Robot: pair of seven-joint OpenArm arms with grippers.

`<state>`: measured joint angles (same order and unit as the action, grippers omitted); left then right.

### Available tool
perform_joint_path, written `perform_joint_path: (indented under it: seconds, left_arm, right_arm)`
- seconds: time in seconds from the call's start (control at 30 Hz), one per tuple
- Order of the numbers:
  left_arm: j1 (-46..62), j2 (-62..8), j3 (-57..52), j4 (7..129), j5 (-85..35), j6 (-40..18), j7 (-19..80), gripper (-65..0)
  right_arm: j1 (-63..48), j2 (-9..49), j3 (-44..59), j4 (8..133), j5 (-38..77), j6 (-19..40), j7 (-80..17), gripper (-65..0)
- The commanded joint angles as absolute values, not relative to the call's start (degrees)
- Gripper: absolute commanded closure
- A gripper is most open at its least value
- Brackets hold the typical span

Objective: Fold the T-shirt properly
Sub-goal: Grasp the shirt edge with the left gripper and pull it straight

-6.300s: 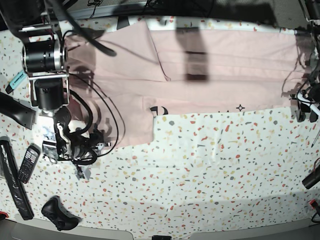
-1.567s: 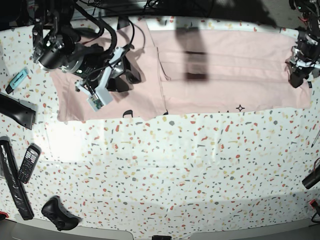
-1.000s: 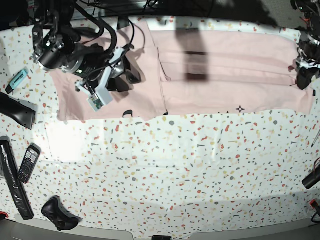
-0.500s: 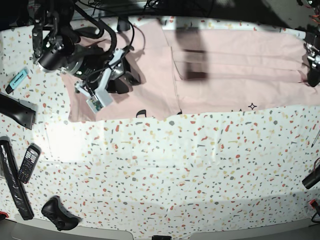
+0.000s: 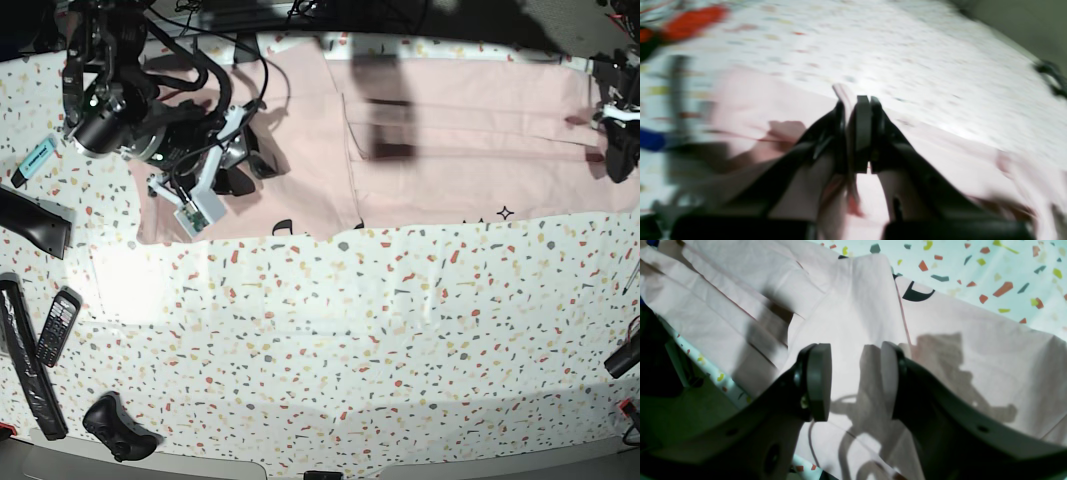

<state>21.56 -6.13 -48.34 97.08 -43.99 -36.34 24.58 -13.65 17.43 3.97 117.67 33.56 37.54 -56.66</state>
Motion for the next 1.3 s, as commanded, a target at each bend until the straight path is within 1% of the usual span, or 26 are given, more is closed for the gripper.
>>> perform_joint_path:
  seconds: [0.0, 0.17, 0.33, 0.4, 0.43, 0.5, 0.53, 0.57, 0.7, 0.9, 1.1, 1.27]
  left_arm:
    - [21.58, -7.79, -48.69, 97.95, -43.68, -36.14, 21.74, 0.0]
    - [21.58, -11.38, -48.64, 95.35, -37.19, -30.85, 16.73, 0.0]
    - [20.16, -14.22, -48.62, 86.46, -37.08, -30.85, 15.97, 0.0]
    - [18.63, -14.72, -48.64, 82.70, -37.10, -31.77, 15.33, 0.0]
    - [17.87, -14.98, -48.60, 81.12, -37.28, -32.93, 15.33, -4.2]
    - [16.58, -15.38, -48.58, 78.54, -37.93, -35.94, 15.31, -19.6]
    - [15.97, -15.51, -48.58, 77.69, -37.89, -36.99, 15.35, -24.7]
    - [15.46, -15.68, -48.58, 76.95, -37.91, -37.32, 15.33, -26.5]
    - [14.81, -17.50, -48.60, 75.66, -37.78, -37.36, 15.33, -26.4]
    - [16.99, -21.02, -48.71, 75.68, -37.50, -37.34, 15.35, -26.4]
    - [17.26, -20.51, -48.58, 75.66, -37.50, -37.39, 17.96, -26.4]
    - [16.49, -20.49, -48.58, 74.83, -37.50, -37.41, 18.20, -26.4]
  right_arm:
    - [-13.17, 17.78, 4.14, 118.87, 34.50, 38.11, -55.59, -23.7]
    - [-13.17, 17.78, 4.14, 118.87, 34.50, 38.11, -55.53, -23.8]
    - [-13.17, 17.78, 4.12, 118.87, 34.52, 38.13, -55.53, -23.7]
    - [-13.15, 17.80, 4.12, 118.87, 34.57, 38.15, -55.53, -23.8]
    - [-13.17, 17.78, 4.12, 118.87, 34.59, 38.13, -55.53, -23.7]
    - [-13.15, 17.78, 4.12, 118.87, 34.68, 38.13, -55.53, -23.7]
    - [-13.17, 17.78, 4.12, 118.87, 34.68, 38.15, -55.53, -23.7]
    - [-13.15, 17.78, 4.12, 118.87, 34.68, 38.13, -55.53, -23.7]
    - [-13.17, 17.78, 4.12, 118.87, 34.65, 38.13, -55.57, -23.7]
    - [-13.17, 17.78, 4.12, 118.87, 34.65, 38.13, -55.57, -23.7]
    - [-13.17, 17.78, 4.12, 118.87, 34.68, 38.13, -55.57, -23.7]
    - [-13.17, 17.78, 4.12, 118.87, 34.65, 38.13, -55.59, -23.7]
